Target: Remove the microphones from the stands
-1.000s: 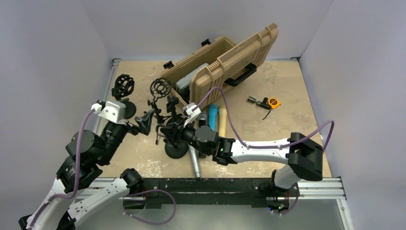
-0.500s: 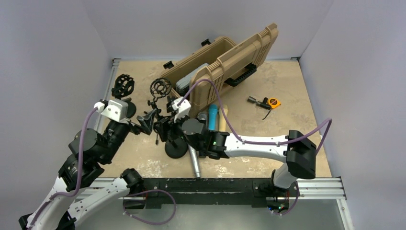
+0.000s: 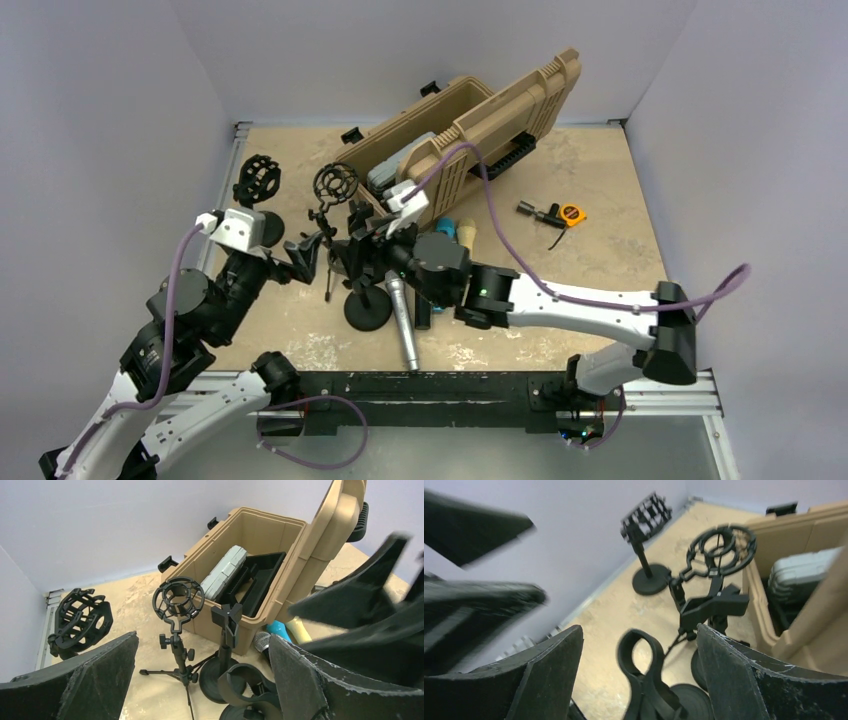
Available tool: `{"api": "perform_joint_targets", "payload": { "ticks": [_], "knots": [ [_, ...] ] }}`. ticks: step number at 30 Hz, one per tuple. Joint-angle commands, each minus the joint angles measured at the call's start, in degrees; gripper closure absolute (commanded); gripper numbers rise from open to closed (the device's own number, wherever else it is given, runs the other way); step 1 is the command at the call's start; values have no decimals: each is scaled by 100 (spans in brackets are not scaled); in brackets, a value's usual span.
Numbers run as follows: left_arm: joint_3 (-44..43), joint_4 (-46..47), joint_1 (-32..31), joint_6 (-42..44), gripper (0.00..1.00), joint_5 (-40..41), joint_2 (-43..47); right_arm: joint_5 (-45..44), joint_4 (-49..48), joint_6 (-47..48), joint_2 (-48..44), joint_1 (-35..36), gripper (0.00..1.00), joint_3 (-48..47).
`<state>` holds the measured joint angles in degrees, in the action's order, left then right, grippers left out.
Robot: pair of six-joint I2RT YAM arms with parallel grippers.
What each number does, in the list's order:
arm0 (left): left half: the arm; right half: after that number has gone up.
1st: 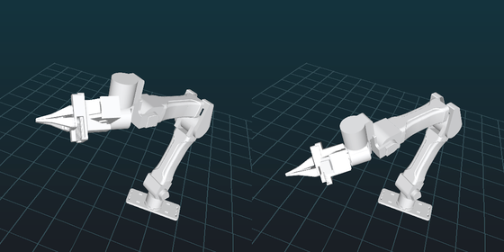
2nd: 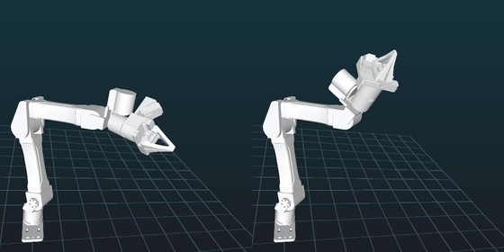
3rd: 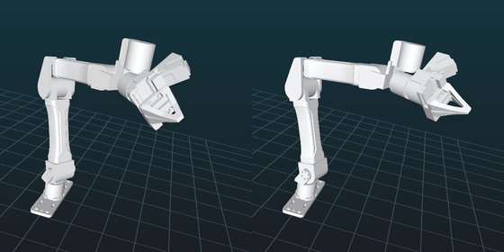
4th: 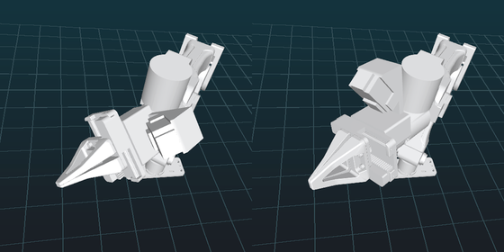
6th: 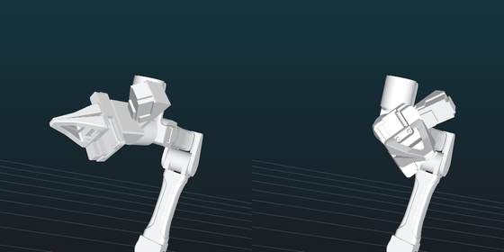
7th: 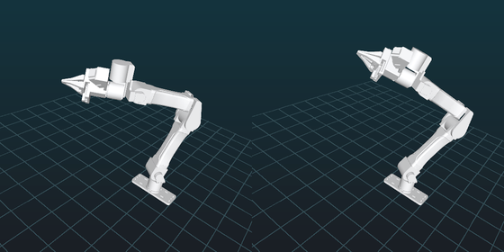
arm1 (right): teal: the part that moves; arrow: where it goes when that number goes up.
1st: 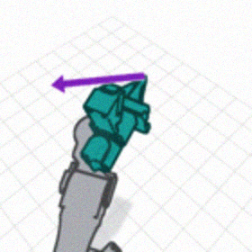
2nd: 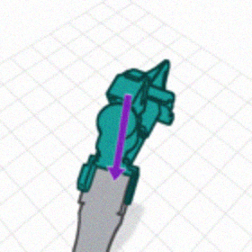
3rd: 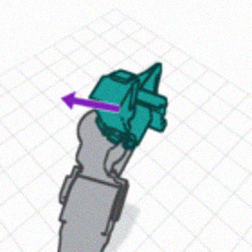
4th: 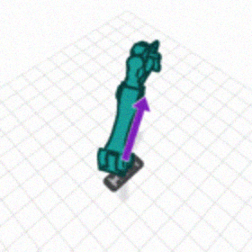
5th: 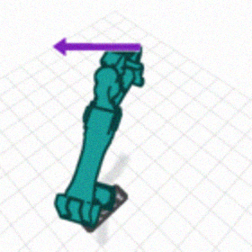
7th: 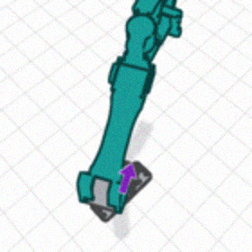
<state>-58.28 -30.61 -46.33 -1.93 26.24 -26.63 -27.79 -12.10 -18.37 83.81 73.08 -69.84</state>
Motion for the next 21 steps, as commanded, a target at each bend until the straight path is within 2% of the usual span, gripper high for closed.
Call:
{"api": "perform_joint_targets", "payload": {
  "ticks": [1, 5, 7, 12, 18, 21],
  "knots": [
    [-120, 138, -34, -211, 0, 43, -132, -411, -464, -125, -998, 2, 18, 21],
    [-332, -141, -1, -512, 0, 300, -827, -685, -640, -260, -1804, -3, 19, 395],
    [-677, -547, 270, -747, 0, 288, -1427, -742, -727, -267, -2129, -4, 19, 532],
    [-1391, -1037, 1236, -1149, 1, -1238, -2586, -821, -683, -357, -2640, 0, 19, 767],
    [-1664, -1285, 1324, -987, 23, -1567, -3404, -881, -516, -594, -3016, -5, 19, 1018],
    [-1510, -1208, 1328, -984, 28, -1552, -3557, -932, -525, -639, -3223, -5, 19, 1167]
  ]
}}
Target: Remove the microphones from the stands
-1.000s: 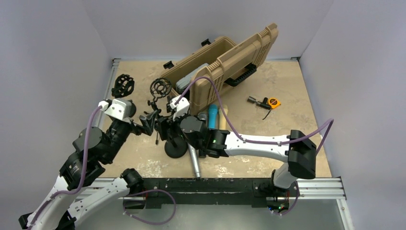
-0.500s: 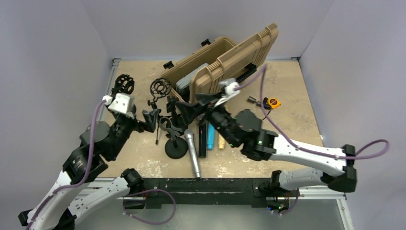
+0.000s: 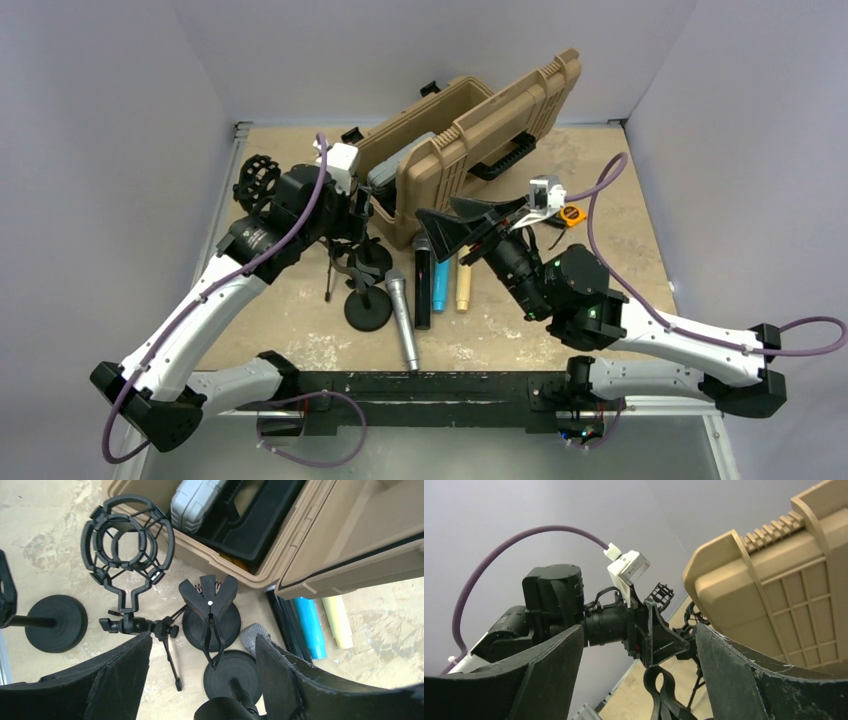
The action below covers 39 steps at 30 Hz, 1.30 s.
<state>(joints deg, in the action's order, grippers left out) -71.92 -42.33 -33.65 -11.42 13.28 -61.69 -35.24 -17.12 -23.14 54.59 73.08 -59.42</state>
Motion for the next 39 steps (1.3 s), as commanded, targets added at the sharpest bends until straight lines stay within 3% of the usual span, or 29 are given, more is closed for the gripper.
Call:
{"api": "perform_joint_targets", "payload": {
  "ticks": [1, 7, 20, 24, 26, 29, 31, 33, 39],
  "knots": [
    [-86, 9, 58, -31, 30, -268, -82, -199, -46, -166, -365, -4, 19, 174],
    [92, 261, 60, 150, 61, -158, -314, -244, -160, -98, -572, -4, 19, 372],
    [642, 201, 55, -240, 91, -274, -714, -340, -194, -1, -719, -6, 19, 604],
    [713, 187, 58, -331, 94, -337, -791, -359, -206, 42, -748, -10, 19, 652],
    [639, 164, 59, -351, 88, -273, -765, -360, -191, 54, -748, -8, 19, 671],
    [322, 31, 60, -341, 57, -87, -640, -364, -164, 50, -748, -6, 19, 677],
    [49, -43, 62, -288, 43, -13, -483, -398, -152, 54, -756, -5, 19, 654],
    [-253, -81, 61, -207, 33, -30, -332, -450, -151, 78, -765, -4, 19, 640],
    [-1286, -220, 58, 245, 18, -257, 75, -969, 204, -44, -703, -10, 11, 336]
  ]
}}
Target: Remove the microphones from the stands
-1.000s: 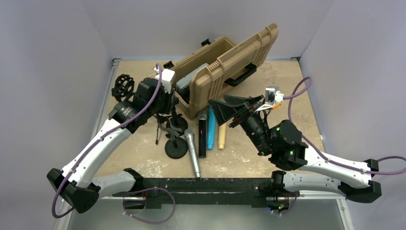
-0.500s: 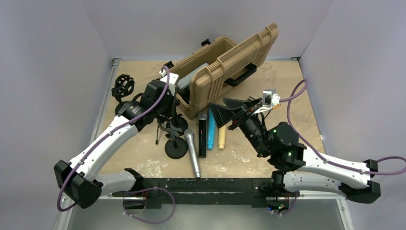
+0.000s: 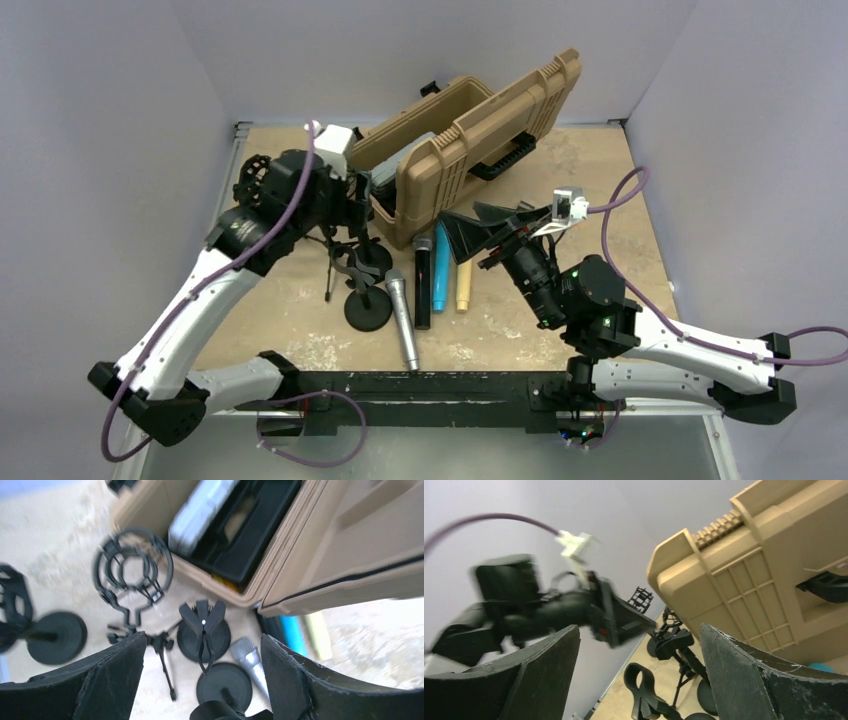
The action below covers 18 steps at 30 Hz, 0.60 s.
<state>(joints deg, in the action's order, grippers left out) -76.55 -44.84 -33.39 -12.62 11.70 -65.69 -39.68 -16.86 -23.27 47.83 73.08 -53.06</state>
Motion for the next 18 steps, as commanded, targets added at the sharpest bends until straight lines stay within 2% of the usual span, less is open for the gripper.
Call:
{"api": "perform_joint_targets", "payload": {
  "ticks": [1, 4, 8, 14, 18],
  "knots": [
    [-959, 33, 31, 444, 17, -121, 567, -675, 295, -62, -9, -5, 10, -374],
    [-1126, 239, 27, 662, 17, -225, 1041, -1239, 762, -224, 3, -6, 7, -589],
    [-850, 862, 34, 943, 14, -401, 1896, -1954, 999, -330, -232, -4, 3, -722],
    [71, 2200, 34, 1139, 7, -791, 3207, -2721, 866, 189, -681, -3, 1, -960],
    [194, 2308, 31, 1141, 7, -916, 3530, -2716, 321, 726, -1092, -4, 1, -890]
  ]
}}
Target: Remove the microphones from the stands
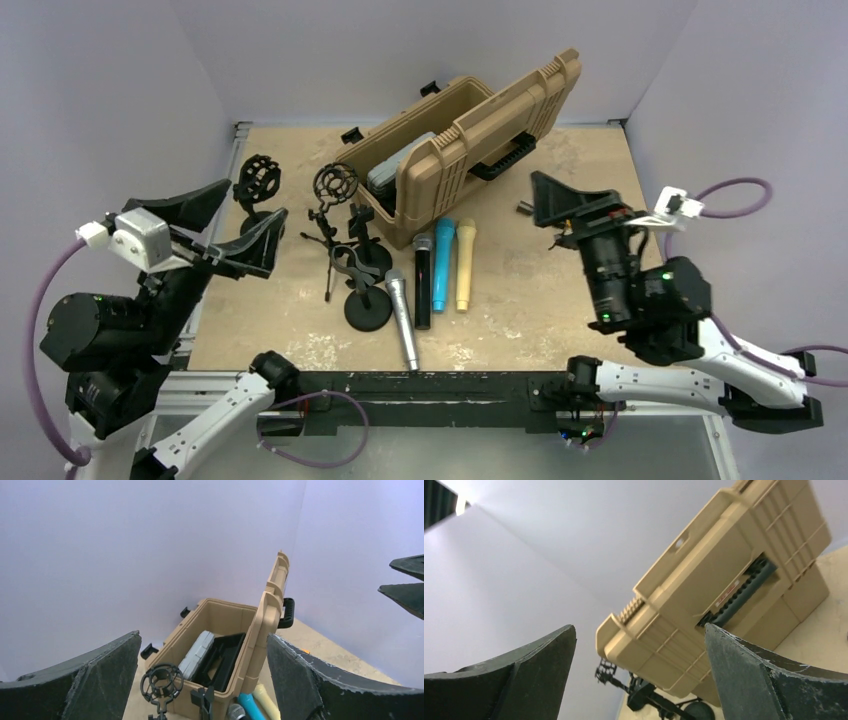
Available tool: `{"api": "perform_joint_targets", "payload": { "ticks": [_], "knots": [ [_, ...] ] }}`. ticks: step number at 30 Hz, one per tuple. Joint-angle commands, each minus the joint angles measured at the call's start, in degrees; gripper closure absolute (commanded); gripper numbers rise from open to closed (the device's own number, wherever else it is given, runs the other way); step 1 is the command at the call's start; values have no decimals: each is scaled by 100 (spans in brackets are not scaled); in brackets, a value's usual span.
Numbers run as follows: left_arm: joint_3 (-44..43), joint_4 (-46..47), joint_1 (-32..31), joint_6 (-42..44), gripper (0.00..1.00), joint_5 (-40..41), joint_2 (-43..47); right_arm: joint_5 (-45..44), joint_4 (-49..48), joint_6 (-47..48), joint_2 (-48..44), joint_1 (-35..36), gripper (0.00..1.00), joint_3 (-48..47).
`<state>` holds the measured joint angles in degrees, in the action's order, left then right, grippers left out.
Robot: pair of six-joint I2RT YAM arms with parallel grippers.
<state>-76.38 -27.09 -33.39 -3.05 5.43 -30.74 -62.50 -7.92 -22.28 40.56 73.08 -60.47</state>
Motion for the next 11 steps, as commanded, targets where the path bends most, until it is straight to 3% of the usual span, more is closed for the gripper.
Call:
{"api": "perform_joint_targets", "payload": {
  "ticks": [1, 8, 9, 11],
  "knots": [
    [174, 511, 30, 169, 7, -288, 81, -399, -738, 754, -472, -4, 1, -108],
    [457, 538, 33, 21, 7, -387, 349, 219, -1162, 925, -1119, -4, 1, 47],
    [476, 512, 34, -6, 7, -366, 357, 258, -1674, 1159, -1262, -4, 1, 252],
    [496, 472, 31, -41, 7, -344, 366, -67, -1668, 1390, -1306, -5, 1, 343]
  ]
}}
